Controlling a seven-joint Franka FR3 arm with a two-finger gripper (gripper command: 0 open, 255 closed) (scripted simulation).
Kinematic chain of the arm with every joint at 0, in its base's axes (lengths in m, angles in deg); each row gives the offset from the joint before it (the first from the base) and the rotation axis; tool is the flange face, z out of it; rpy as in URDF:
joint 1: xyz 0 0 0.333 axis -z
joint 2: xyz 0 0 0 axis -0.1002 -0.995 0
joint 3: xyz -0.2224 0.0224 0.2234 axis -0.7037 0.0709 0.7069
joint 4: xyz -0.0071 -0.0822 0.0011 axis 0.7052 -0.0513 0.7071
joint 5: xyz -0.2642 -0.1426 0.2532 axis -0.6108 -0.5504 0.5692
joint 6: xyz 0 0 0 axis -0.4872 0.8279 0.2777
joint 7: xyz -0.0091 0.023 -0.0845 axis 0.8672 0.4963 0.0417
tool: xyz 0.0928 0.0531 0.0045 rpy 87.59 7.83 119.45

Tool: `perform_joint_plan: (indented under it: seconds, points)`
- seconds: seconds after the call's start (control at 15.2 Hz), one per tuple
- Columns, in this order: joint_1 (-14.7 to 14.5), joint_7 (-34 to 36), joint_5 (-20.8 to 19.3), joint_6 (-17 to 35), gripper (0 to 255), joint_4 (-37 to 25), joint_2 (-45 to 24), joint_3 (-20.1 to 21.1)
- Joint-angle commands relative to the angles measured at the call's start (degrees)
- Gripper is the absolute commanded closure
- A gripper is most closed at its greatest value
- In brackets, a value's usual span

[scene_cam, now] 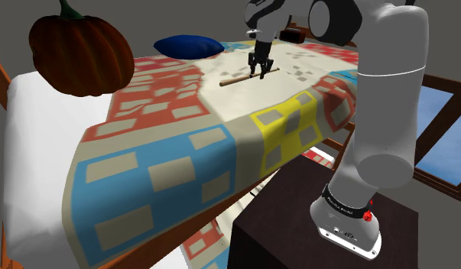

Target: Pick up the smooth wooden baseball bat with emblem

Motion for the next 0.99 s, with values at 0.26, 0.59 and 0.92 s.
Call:
perform_joint_plan:
  seconds: [0.26, 0.59, 0.92]
  points:
    - [0.0, -0.1, 0.0, 0.2, 255, 0.2, 0.0, 0.0]
    - [0.0, 0.1, -0.2, -0.5, 255, -0.4, 0.2, -0.1]
    - [0.1, 0.8, -0.9, -4.0, 255, -3.5, 0.8, -0.5]
